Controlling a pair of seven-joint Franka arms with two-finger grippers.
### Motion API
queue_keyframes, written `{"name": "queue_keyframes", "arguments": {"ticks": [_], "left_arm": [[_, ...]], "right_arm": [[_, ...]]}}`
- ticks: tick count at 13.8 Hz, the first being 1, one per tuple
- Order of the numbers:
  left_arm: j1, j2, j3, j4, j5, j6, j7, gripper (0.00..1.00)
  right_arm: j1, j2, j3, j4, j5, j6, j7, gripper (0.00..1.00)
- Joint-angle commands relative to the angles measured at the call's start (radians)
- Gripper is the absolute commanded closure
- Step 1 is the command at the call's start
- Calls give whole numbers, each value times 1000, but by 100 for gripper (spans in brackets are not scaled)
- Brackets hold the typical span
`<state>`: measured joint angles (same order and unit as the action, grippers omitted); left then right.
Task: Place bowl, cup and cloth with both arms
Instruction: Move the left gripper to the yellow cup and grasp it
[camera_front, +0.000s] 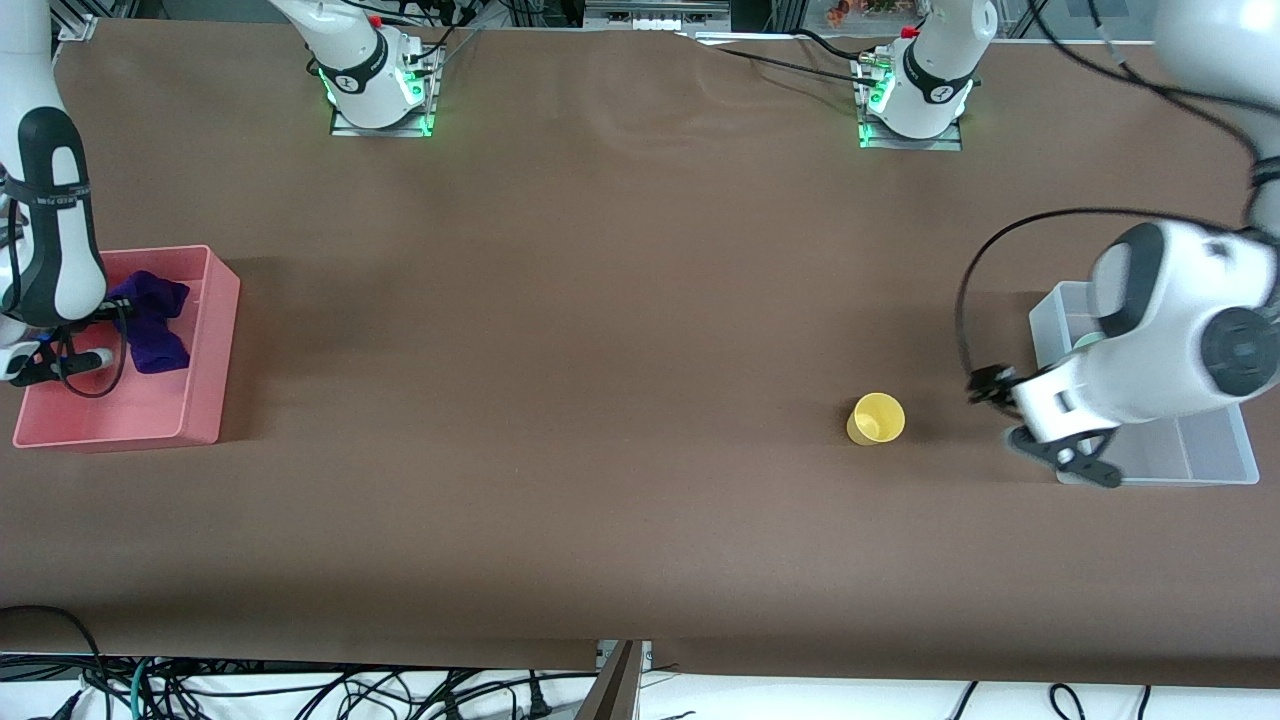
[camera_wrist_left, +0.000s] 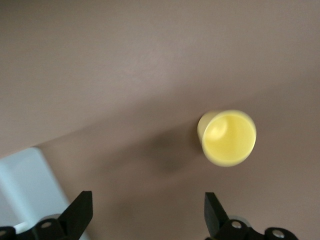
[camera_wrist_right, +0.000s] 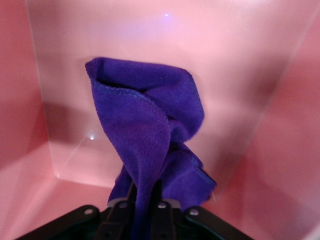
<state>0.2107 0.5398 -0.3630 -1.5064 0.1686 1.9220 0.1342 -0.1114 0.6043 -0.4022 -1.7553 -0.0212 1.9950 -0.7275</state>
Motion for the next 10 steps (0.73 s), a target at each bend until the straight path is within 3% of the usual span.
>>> {"name": "queue_keyframes", "arguments": {"ticks": [1,3,5,7,8,10], "left_arm": [[-24,52,10,14,-11,73,-169,5],[-24,81,7,-39,-11,150,-249,9],[-45,83,9,-128,-11,268,-327,11],[-70,88,9,-170,-11,307,-375,15],[-79,100,13,-175,-9,319,-375,27],[-76,138,21,-172,-9,344,-374,91]], "right_arm": [[-1,-4,-3,7,30,2,-15,1],[1,-35,0,40,30,-30,-21,1],[5,-60,3,126,32,-170,-20,1],[19,-90,8,203,30,-281,-16,1],[28,-118,16,224,30,-312,-16,1],[29,-181,77,240,32,-346,-12,0]]}}
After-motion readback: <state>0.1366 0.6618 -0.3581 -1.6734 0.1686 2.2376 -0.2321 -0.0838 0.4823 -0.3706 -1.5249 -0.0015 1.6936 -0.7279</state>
